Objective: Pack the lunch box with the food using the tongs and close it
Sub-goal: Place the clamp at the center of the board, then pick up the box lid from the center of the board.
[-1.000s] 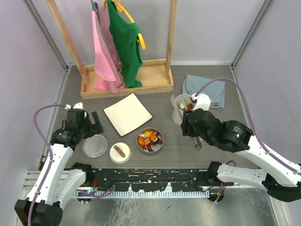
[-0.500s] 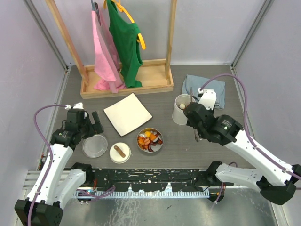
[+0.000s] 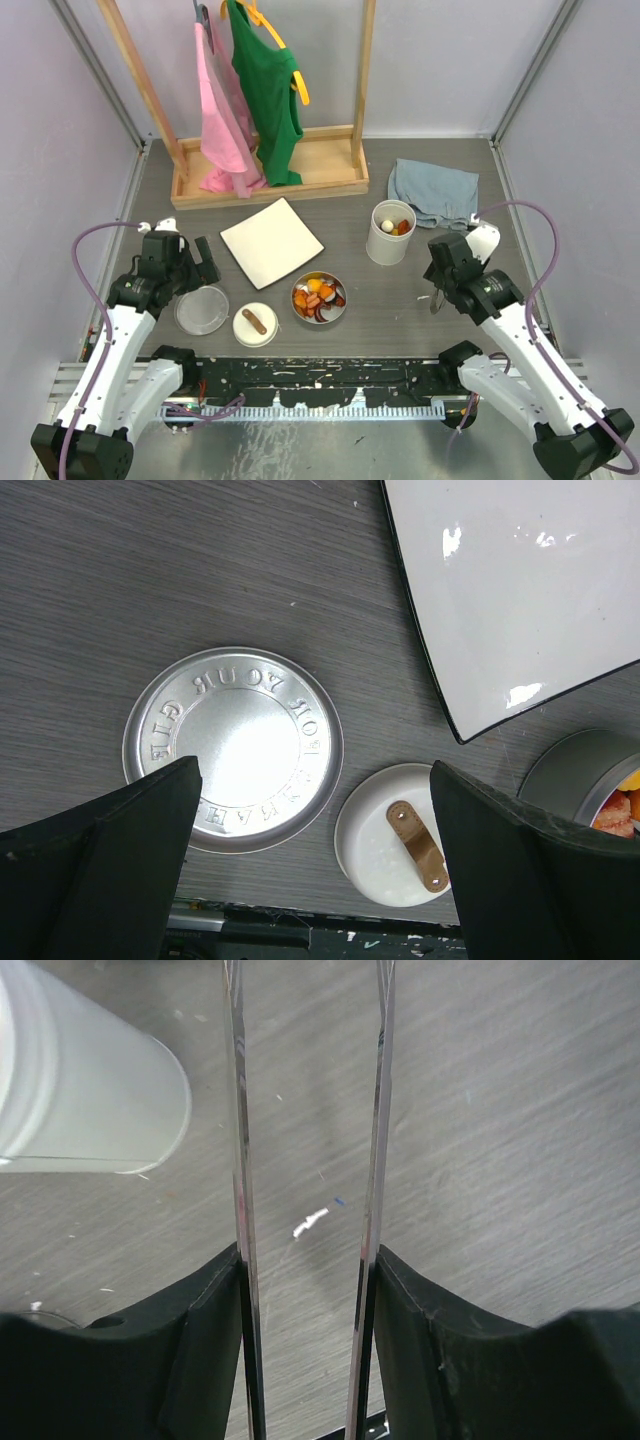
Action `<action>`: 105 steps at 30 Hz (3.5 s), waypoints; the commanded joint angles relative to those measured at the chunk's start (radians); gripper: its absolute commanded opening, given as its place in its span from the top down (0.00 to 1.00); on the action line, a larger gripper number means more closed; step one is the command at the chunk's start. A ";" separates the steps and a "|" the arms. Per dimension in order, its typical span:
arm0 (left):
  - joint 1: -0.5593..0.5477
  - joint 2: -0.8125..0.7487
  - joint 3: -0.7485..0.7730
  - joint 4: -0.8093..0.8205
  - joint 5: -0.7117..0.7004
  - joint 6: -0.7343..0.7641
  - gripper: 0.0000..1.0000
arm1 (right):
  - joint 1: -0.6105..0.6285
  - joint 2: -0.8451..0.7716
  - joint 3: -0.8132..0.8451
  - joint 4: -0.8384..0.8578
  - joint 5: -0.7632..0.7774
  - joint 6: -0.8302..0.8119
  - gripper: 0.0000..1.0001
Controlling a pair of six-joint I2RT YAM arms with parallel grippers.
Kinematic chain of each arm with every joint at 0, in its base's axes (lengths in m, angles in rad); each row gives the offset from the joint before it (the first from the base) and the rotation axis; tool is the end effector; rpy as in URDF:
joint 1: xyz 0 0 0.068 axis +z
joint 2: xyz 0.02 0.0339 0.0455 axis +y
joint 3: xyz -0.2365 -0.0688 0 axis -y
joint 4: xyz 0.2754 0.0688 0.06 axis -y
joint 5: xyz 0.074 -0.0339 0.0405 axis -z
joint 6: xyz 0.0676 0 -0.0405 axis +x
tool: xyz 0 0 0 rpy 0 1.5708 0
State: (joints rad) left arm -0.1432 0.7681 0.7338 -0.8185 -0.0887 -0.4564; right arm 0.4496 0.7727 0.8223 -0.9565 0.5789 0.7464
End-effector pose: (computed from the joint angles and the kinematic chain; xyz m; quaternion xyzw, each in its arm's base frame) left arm 0.2188 -0.0255 0.2219 -0.1613 0.9215 -0.0640 0.3476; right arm 0.1991 0.0550 0.2493 0.2260 0.8824 -0.0472 0.4100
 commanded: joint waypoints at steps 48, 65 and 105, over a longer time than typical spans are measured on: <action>0.004 -0.002 0.005 0.044 0.011 0.004 0.02 | -0.120 0.181 -0.324 0.344 -0.147 0.161 0.20; 0.004 -0.003 0.005 0.041 0.007 0.004 0.02 | -0.120 0.056 -0.271 0.254 -0.113 0.164 0.11; 0.002 -0.009 0.066 -0.053 0.031 -0.085 0.01 | 0.861 0.748 0.440 0.622 -0.261 -0.352 0.34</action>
State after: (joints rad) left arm -0.1432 0.8494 0.8051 -0.8730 0.0624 -0.5598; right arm 1.2507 1.4105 1.1553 -0.3408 0.1513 0.4904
